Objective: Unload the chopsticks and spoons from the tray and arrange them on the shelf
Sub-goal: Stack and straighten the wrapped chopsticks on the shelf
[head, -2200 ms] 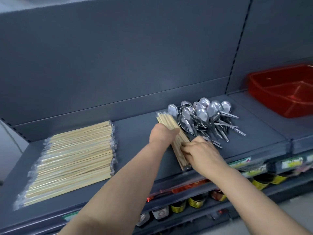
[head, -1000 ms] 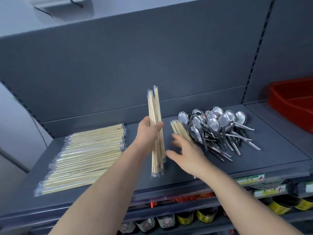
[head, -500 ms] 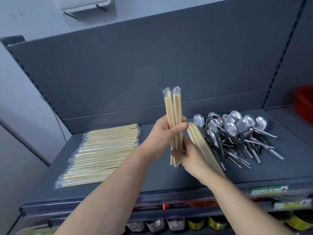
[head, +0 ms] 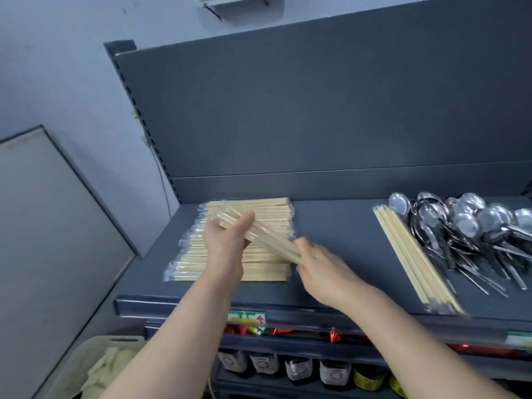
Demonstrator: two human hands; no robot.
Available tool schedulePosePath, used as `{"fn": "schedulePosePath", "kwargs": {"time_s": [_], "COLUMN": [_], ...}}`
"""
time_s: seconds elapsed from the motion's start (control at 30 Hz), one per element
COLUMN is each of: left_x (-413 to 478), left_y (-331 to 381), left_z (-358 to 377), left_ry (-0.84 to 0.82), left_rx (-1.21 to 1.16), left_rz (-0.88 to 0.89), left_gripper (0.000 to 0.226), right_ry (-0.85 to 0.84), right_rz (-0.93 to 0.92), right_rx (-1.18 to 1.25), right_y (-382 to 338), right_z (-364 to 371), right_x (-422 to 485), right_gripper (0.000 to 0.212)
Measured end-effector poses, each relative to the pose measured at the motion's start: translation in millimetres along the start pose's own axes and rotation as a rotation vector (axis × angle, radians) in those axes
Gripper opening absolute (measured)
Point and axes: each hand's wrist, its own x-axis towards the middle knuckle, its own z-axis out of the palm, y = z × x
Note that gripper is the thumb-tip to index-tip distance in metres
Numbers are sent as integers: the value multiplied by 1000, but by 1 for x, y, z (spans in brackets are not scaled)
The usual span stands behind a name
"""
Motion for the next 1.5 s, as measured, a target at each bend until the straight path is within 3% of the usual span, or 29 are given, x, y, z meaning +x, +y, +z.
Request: {"fn": "schedulePosePath", "kwargs": {"time_s": [0.07,0.1,0.27,0.4,0.47,0.53,0.63,0.77,1.03,1.2,1.5], "left_x": [14,16,19,26,25,27,34,44,48,46,27], "left_y": [-2,-2,-9,-19,-19,-18,-15,-17,-17,-17,-20], "left_z": [-49,-67,-131,-150,-156,-161,-166,-165,-156,-155,-111], "left_ry": [155,183,88,24,4,-107,-384,-592,-623,-626,-713], "left_rx": [83,169,624,1161,1309,1270,1318,1471,1596,1626,1378], "left_rz": [-60,-62,39,122,210,266,202,168,237,269,569], "left_gripper": [65,70,31,34,40,55,85,70,60,55,40], "right_ry": [-41,-45,-86,-60,-19,-25,-67,-95,-79,-57,118], "right_rz": [-29,-41,-95,-77,-39,15,70,132,281,283,216], "right_rx": [-101,-133,-205,-206,-217,-186,-143,-125,-75,-129,-137], "right_y": [-25,-34,-70,-78,-78,-78,-77,-79,-81,-81,-66], "right_z": [17,23,46,53,53,53,57,70,77,79,63], "right_x": [11,14,24,25,23,21,20,23,34,35,19], "right_gripper": [36,43,41,56,64,71,73,59,53,52,43]}}
